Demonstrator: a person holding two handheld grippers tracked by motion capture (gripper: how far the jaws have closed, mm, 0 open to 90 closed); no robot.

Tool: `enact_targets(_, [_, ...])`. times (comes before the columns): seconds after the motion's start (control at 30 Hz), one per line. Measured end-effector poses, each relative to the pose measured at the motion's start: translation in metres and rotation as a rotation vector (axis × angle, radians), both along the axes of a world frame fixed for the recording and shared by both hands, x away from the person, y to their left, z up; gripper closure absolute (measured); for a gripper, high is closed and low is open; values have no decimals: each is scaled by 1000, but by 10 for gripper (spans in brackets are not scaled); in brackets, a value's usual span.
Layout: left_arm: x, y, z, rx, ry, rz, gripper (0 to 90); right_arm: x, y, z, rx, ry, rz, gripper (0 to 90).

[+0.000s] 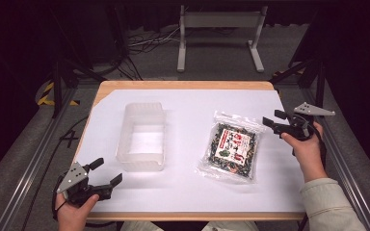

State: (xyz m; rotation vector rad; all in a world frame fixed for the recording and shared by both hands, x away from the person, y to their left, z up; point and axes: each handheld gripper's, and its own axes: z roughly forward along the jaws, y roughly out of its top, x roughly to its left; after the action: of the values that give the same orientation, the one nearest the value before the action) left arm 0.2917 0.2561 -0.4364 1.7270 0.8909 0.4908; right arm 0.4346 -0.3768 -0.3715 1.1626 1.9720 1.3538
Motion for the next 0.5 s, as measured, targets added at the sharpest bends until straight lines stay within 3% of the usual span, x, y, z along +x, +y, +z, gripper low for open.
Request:
enact_targets(0.27, [0,-1,0,5,-2,0,102,19,4,-19,-14,83,-16,330])
enact_targets(0.5, [-1,-2,0,14,-8,2,102,30,-1,-31,-4,104,-41,328])
